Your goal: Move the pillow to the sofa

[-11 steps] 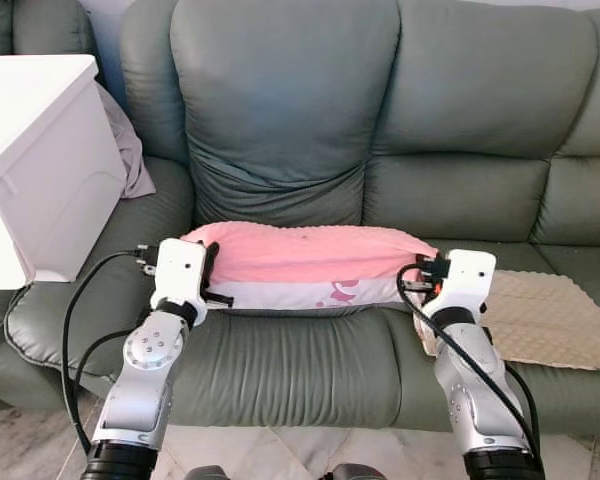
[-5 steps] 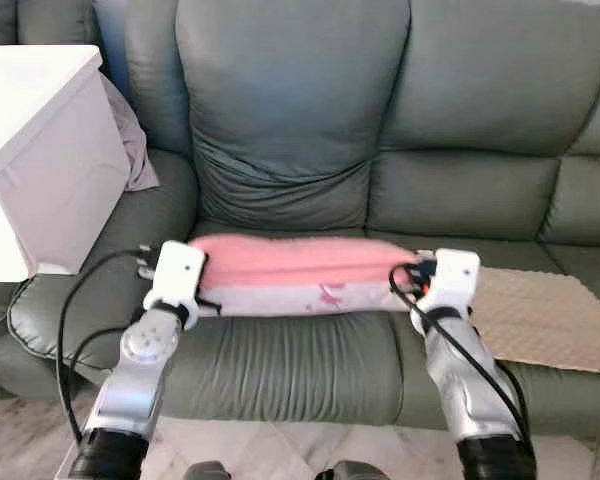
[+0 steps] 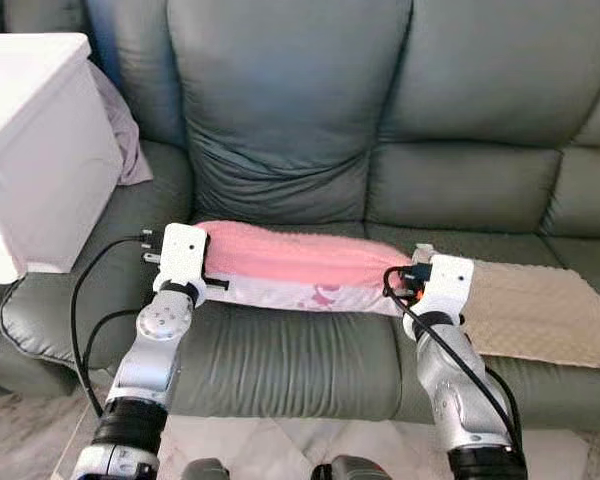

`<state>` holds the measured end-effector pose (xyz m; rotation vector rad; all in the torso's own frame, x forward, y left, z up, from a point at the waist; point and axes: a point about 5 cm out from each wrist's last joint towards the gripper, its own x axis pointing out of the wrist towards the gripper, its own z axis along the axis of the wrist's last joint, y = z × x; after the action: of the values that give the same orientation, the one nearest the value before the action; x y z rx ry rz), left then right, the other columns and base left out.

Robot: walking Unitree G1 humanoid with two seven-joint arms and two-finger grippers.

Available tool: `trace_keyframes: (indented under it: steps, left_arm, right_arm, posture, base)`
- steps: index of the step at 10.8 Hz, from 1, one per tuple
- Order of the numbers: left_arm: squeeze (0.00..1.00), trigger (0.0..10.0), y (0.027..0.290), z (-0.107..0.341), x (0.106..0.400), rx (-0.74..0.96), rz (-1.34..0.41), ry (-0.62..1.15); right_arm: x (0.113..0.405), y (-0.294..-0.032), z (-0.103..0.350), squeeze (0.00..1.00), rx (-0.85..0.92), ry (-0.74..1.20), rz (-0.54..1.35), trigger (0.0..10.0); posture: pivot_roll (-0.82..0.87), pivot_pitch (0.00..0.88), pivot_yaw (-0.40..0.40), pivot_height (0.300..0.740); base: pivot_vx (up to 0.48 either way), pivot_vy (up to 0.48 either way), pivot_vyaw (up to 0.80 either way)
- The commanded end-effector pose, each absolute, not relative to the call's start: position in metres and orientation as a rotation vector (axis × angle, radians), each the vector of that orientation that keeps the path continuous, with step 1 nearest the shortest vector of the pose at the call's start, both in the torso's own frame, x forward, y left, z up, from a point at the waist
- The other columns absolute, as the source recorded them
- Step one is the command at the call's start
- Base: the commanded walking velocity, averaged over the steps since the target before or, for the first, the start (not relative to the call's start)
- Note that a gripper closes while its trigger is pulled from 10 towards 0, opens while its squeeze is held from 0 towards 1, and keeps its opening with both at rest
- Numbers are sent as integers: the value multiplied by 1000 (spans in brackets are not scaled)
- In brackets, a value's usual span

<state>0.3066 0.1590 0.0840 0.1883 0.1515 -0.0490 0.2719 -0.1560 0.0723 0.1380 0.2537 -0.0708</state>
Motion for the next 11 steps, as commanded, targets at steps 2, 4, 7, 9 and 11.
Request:
trace_keyframes:
  steps: [2, 4, 7, 9, 11]
  left_arm:
    - [0, 10000, 164, 92, 313, 194, -31, 114]
    - [0, 10000, 163, 94, 318, 196, -28, 102]
    - [0, 10000, 148, 100, 317, 171, -94, 45]
    - [0, 10000, 141, 98, 313, 167, -121, 43]
    - [0, 10000, 136, 100, 312, 166, -138, 30]
  right_arm:
    - [282, -158, 86, 0, 132, 198, -82, 10000]
    - [288, -152, 88, 0, 132, 188, -71, 10000]
    - [292, -154, 90, 0, 115, 168, -77, 10000]
    - [293, -156, 88, 0, 113, 167, -89, 10000]
    - [292, -158, 87, 0, 109, 165, -102, 10000]
  posture:
    - [-8, 30, -51, 740]
    - [0, 0, -53, 740]
    - [2, 0, -54, 740]
    - [1, 0, -47, 740]
    - [7, 0, -44, 740]
  base:
    - [0, 457, 0]
    - [0, 476, 0]
    - [0, 159, 0]
    - [0, 0, 0]
    - [0, 0, 0]
